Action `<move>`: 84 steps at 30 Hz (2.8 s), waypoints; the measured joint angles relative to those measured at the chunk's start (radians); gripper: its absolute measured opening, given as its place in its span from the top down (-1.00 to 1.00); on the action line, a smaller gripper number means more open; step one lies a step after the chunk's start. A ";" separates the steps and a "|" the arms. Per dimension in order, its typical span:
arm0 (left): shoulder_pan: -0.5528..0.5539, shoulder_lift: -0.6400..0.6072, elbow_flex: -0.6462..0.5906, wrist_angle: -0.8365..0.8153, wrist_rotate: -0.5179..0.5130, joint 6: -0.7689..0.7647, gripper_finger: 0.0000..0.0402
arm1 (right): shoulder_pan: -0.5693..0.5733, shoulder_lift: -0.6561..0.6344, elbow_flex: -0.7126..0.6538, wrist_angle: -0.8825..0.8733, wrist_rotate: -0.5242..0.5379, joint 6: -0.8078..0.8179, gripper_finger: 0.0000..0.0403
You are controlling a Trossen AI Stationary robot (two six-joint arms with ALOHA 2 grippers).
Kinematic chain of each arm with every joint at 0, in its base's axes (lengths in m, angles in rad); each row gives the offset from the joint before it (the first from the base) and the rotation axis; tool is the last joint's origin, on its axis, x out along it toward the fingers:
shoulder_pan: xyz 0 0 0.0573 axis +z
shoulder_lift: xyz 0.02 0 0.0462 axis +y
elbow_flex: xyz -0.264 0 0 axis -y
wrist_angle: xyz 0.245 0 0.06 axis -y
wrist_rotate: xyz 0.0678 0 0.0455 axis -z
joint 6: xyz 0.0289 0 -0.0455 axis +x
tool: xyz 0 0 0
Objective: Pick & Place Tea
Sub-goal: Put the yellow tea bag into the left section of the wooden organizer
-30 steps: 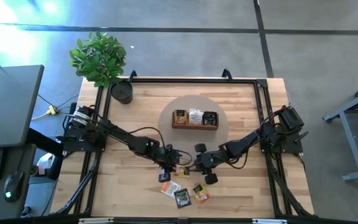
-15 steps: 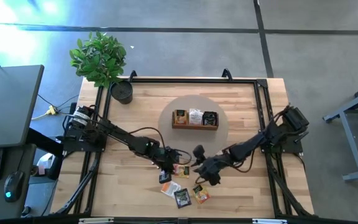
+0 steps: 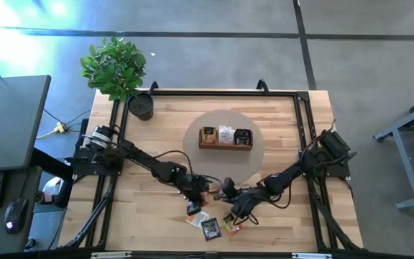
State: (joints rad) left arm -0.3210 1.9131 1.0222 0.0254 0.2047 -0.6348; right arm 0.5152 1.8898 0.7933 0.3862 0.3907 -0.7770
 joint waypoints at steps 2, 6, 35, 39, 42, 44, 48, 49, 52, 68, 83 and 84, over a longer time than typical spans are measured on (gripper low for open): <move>0.000 0.002 0.000 0.014 -0.002 -0.001 0.49 | -0.008 0.005 0.000 0.000 0.002 -0.012 0.42; 0.000 0.005 -0.001 0.038 -0.017 0.001 0.49 | -0.032 0.007 -0.001 0.012 -0.030 -0.010 0.42; 0.001 0.009 -0.005 0.104 -0.067 0.063 0.49 | -0.106 0.009 -0.005 -0.062 -0.226 -0.298 0.42; 0.002 0.009 -0.005 0.122 -0.081 0.089 0.49 | -0.127 0.010 -0.005 -0.047 -0.200 -0.286 0.42; 0.001 0.008 -0.005 0.138 -0.069 0.086 0.49 | -0.132 0.010 -0.005 -0.045 -0.159 -0.286 0.42; 0.000 0.008 -0.005 0.134 -0.060 0.081 0.49 | -0.136 0.011 -0.005 -0.044 -0.121 -0.286 0.42; 0.001 0.047 -0.001 0.163 -0.061 0.080 0.49 | -0.146 0.011 -0.005 -0.017 -0.157 -0.287 0.47; 0.001 0.048 0.001 0.157 -0.062 0.079 0.49 | -0.148 0.011 -0.005 -0.007 -0.179 -0.288 0.49; 0.001 0.051 0.000 0.160 -0.061 0.049 0.49 | -0.150 0.011 -0.005 -0.005 -0.205 -0.292 0.56; 0.034 -0.002 0.183 -0.149 -0.033 0.063 0.49 | -0.145 -0.061 -0.011 -0.088 -0.084 0.167 0.69; 0.007 -0.097 0.377 -0.904 -0.366 0.052 0.49 | -0.198 -0.216 -0.011 -0.247 -0.455 0.979 0.50; -0.003 -0.113 0.368 -0.926 -0.414 0.043 0.49 | -0.198 -0.217 -0.011 -0.243 -0.454 0.995 0.46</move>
State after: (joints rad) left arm -0.3236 1.7996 1.3905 -0.9003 -0.2091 -0.5914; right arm 0.3172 1.6730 0.7822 0.1429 -0.0628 0.2177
